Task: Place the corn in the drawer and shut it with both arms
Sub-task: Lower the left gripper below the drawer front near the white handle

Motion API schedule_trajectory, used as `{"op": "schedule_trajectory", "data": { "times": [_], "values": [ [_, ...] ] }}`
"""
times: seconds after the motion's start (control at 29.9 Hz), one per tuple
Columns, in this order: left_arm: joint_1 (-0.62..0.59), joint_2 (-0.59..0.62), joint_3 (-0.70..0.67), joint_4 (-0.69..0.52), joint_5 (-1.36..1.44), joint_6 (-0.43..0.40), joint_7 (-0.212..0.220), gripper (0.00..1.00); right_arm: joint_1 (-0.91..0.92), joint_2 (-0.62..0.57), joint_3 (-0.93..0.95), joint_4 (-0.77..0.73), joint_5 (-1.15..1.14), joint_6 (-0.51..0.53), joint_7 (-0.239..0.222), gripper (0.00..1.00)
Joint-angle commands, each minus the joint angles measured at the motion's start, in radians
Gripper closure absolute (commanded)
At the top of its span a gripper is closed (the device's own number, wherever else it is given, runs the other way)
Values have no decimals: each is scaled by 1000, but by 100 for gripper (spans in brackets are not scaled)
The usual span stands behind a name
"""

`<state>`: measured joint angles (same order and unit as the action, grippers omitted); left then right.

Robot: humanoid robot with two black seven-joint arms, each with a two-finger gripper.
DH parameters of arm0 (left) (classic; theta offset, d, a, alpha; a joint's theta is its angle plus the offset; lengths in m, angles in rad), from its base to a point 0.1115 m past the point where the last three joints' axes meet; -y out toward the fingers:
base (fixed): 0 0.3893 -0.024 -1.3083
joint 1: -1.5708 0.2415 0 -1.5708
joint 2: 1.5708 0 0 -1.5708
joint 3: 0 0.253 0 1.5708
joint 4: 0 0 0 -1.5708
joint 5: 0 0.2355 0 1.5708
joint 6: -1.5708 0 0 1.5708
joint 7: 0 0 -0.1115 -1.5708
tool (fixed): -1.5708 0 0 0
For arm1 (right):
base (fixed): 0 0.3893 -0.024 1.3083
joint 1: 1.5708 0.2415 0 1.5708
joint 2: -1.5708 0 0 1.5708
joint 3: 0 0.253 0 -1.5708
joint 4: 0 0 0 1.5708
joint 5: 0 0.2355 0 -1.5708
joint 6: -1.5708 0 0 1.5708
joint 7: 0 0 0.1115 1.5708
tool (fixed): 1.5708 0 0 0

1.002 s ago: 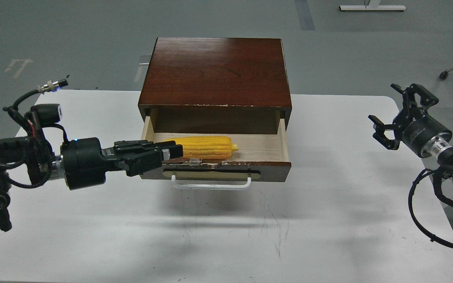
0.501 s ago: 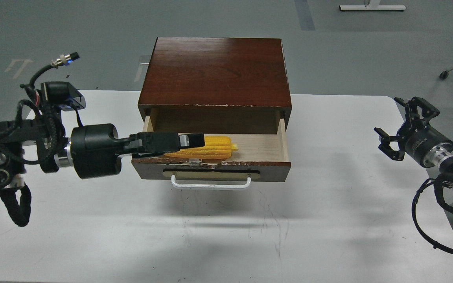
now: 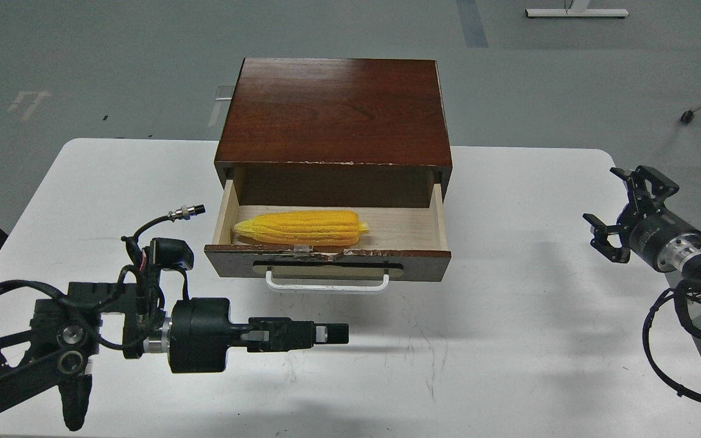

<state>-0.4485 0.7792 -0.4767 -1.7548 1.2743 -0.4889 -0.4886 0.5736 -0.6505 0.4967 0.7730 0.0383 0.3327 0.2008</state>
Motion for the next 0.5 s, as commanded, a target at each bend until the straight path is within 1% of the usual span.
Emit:
{"op": "schedule_trajectory", "data": {
  "times": [0.0, 0.07, 0.1, 0.17, 0.3, 0.47],
  "values": [
    [2, -46, -3, 32, 2, 0, 0, 100, 2, 0, -3, 6, 0, 0, 0, 7],
    [2, -57, -2, 40, 3, 16, 0, 100, 2, 0, -3, 6, 0, 0, 0, 7],
    [4, -64, 0, 40, 4, 54, 0, 100, 0, 0, -3, 5, 0, 0, 0, 7],
    [2, -70, 6, 40, 8, 94, 0, 100, -1, 0, -3, -1, 0, 0, 0, 7],
    [5, -72, 13, 43, 37, 99, 0, 100, -3, 0, -3, -3, 0, -1, 0, 7],
    [8, -87, 40, 78, 77, 101, 0, 100, -1, 0, -1, -1, 0, -3, 0, 7]
  ]
}}
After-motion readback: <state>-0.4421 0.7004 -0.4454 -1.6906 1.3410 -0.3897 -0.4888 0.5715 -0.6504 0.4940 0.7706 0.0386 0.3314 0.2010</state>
